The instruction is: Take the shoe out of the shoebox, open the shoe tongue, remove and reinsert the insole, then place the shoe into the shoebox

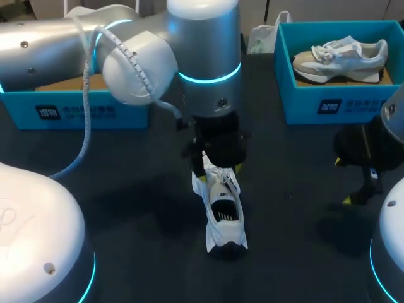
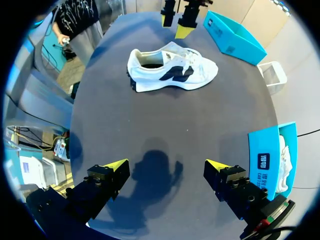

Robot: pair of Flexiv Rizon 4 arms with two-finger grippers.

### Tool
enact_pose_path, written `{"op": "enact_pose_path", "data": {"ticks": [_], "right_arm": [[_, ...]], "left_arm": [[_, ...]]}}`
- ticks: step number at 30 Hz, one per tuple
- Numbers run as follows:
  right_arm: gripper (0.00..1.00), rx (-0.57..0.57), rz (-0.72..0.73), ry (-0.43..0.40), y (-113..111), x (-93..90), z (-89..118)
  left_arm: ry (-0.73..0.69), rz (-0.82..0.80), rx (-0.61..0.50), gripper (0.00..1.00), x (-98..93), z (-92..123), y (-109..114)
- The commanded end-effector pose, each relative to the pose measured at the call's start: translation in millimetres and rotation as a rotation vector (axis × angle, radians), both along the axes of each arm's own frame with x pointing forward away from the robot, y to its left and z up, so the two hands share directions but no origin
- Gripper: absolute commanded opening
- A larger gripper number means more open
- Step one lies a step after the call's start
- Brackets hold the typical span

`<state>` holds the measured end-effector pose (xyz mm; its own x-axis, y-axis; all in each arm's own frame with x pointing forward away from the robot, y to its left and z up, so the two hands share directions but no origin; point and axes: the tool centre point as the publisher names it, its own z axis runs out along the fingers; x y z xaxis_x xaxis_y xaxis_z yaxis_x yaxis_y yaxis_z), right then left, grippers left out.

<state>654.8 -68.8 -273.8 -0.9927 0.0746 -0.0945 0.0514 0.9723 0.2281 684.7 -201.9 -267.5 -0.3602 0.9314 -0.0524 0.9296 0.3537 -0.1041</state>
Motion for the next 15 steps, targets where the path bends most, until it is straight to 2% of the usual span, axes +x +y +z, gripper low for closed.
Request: {"op": "enact_pose_path", "data": {"ticks": [1, 5, 7, 10, 12, 13, 15], "right_arm": [[1.00, -0.001, 0.000, -0.002, -0.4, -1.4, -0.2], [1.00, -0.001, 0.000, -0.002, -0.4, -1.4, -0.2], [1.00, -0.001, 0.000, -0.002, -0.4, -1.4, -0.2], [1.00, -0.001, 0.000, -0.002, -0.4, -1.4, -0.2], [1.00, -0.001, 0.000, -0.002, -0.4, -1.4, -0.2], [1.00, -0.001, 0.000, -0.002, -0.4, -1.4, -0.2], [1.00, -0.001, 0.000, -0.002, -0.4, -1.4, -0.2]], "left_arm": [[-0.011, 0.001, -0.011, 1.00, -4.2, 1.7, 7.2], [-0.011, 0.001, -0.011, 1.00, -4.2, 1.7, 7.2], [0.024, 0.093, -0.014, 1.00, -8.8, -7.0, 14.0], [0.059, 0.252, 0.019, 1.00, -26.4, -10.0, 20.9], [0.047, 0.544, 0.101, 1.00, -34.7, -9.5, 23.4], [-0.044, 0.645, 0.106, 1.00, -36.3, -6.6, 27.4], [-0.044, 0.645, 0.106, 1.00, -36.3, -6.6, 27.4]]}}
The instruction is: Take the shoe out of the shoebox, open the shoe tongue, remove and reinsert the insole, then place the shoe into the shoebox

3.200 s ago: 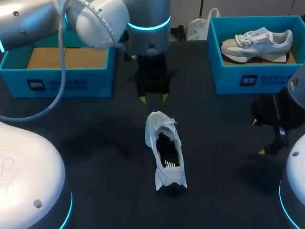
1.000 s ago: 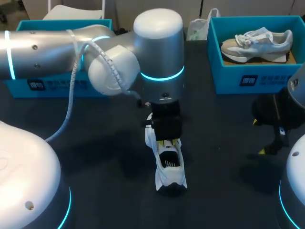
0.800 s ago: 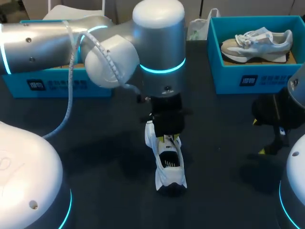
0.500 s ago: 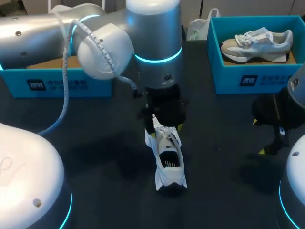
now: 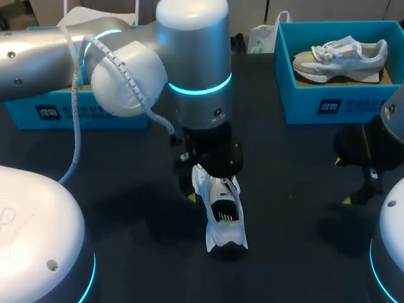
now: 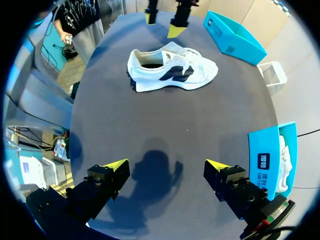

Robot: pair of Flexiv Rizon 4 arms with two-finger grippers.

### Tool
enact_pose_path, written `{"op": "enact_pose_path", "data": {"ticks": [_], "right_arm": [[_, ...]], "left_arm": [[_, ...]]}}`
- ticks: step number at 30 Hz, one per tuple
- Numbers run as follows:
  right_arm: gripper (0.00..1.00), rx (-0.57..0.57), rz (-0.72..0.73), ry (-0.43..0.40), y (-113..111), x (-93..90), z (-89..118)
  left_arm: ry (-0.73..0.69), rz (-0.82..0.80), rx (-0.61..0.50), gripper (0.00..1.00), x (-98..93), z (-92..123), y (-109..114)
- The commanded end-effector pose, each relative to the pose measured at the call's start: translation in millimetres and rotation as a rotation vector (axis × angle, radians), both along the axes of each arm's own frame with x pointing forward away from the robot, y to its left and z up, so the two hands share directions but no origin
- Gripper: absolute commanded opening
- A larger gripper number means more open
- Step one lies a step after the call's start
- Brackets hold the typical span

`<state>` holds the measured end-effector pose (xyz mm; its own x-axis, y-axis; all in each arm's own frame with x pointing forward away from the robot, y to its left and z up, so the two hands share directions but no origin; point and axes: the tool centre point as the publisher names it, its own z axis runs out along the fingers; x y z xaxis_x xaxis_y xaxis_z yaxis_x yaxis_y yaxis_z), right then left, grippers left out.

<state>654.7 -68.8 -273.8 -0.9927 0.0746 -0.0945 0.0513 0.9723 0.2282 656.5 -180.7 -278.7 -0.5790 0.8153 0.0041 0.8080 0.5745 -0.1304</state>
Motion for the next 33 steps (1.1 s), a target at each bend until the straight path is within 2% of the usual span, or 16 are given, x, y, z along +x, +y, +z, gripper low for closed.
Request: {"op": "enact_pose_path", "data": {"ticks": [1, 7, 11, 15, 21, 33], "right_arm": [[1.00, -0.001, 0.000, -0.002, -0.3, -1.3, -0.2], [1.00, -0.001, 0.000, -0.002, -0.3, -1.3, -0.2], [1.00, -0.001, 0.000, -0.002, -0.3, -1.3, -0.2], [1.00, -0.001, 0.000, -0.002, -0.3, -1.3, -0.2], [1.00, -0.001, 0.000, -0.002, -0.3, -1.3, -0.2], [1.00, -0.001, 0.000, -0.002, -0.3, -1.3, -0.2]], "left_arm": [[-0.090, 0.394, 0.089, 1.00, -8.1, 4.6, 6.2], [-0.090, 0.394, 0.089, 1.00, -8.1, 4.6, 6.2], [-0.057, 0.483, 0.108, 1.00, -24.2, -5.6, -1.5], [-0.028, 0.573, 0.081, 1.00, -45.9, -8.5, -9.4], [-0.059, 0.709, 0.039, 1.00, -60.1, -12.6, -13.2], [-0.006, 0.853, 0.014, 1.00, -67.3, -35.5, -20.8]]}}
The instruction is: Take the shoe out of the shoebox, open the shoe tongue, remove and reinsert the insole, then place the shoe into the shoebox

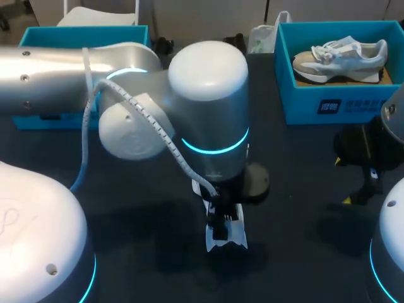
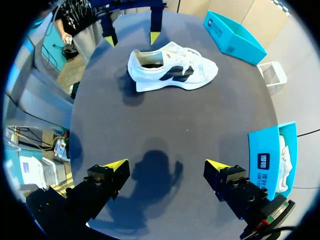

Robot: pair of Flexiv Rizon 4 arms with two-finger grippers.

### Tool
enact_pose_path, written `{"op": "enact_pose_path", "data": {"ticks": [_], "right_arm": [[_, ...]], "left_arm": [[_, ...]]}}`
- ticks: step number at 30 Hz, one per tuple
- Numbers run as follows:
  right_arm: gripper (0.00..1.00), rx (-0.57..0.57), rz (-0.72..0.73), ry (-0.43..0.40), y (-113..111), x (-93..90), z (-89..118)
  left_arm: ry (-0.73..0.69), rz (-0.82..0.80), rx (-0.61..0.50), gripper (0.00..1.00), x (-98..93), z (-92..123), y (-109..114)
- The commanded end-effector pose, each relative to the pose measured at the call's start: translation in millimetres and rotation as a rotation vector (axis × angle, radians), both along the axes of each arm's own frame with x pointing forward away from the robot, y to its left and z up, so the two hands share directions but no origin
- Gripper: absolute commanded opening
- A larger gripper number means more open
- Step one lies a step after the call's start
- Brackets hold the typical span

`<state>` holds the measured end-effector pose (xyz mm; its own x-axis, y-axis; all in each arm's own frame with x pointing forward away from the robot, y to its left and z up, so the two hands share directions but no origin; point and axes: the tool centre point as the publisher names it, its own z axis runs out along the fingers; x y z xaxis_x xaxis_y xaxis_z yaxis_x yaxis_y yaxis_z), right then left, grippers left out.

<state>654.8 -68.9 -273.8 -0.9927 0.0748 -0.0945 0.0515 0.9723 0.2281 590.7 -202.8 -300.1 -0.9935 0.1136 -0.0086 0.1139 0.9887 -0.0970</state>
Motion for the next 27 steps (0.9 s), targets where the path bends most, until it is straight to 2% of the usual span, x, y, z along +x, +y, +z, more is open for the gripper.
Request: {"op": "enact_pose_path", "data": {"ticks": [1, 8, 25, 27], "right_arm": [[1.00, -0.001, 0.000, -0.002, -0.3, -1.4, -0.2], [1.00, -0.001, 0.000, -0.002, -0.3, -1.4, -0.2], [1.00, -0.001, 0.000, -0.002, -0.3, -1.4, -0.2], [1.00, -0.001, 0.000, -0.002, -0.3, -1.4, -0.2]], "left_arm": [[0.025, 0.012, -0.018, 1.00, -1.9, -16.8, 1.0], [-0.006, 0.048, -0.005, 1.00, -13.3, -38.0, -4.9], [0.007, 0.081, 0.003, 1.00, -4.9, -74.1, -25.0], [0.016, 0.083, 0.009, 0.95, -5.5, -80.0, -26.7]]}}
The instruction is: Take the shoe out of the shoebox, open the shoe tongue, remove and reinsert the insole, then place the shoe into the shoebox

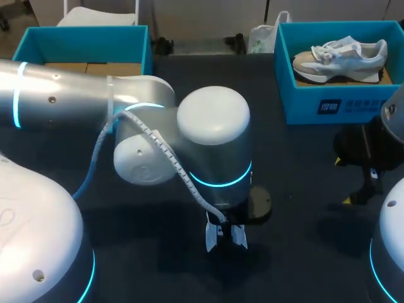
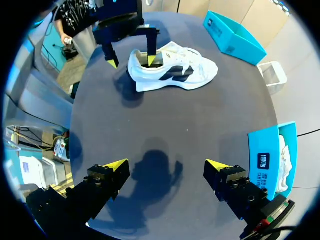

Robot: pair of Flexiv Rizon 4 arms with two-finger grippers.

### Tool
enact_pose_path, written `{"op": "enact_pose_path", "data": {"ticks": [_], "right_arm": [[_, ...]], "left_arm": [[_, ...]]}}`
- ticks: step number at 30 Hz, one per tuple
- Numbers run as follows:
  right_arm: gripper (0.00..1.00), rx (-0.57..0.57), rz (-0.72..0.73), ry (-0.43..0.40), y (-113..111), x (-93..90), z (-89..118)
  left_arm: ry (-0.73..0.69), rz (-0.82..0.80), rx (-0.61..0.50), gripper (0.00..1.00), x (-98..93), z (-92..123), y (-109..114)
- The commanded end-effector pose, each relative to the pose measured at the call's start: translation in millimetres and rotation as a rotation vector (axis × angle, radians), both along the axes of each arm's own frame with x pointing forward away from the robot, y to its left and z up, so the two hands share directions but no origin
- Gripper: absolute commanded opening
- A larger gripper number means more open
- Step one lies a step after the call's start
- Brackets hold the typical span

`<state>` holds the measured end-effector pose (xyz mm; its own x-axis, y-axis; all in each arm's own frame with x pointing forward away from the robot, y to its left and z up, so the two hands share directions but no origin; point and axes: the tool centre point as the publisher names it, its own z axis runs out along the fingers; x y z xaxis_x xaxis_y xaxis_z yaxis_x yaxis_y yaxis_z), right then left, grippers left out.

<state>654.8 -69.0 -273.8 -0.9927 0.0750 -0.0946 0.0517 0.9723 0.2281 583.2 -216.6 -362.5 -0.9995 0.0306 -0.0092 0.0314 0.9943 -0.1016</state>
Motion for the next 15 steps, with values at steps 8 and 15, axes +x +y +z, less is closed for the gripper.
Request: {"op": "enact_pose_path", "data": {"ticks": [8, 15], "right_arm": [[1.00, -0.001, 0.000, -0.002, -0.2, -1.4, -0.2], [1.00, -0.001, 0.000, -0.002, -0.2, -1.4, -0.2]], "left_arm": [[0.028, 0.027, 0.020, 0.83, 0.8, -32.3, -12.4], [0.024, 0.046, 0.024, 0.29, 1.1, -34.8, -8.8]]}}
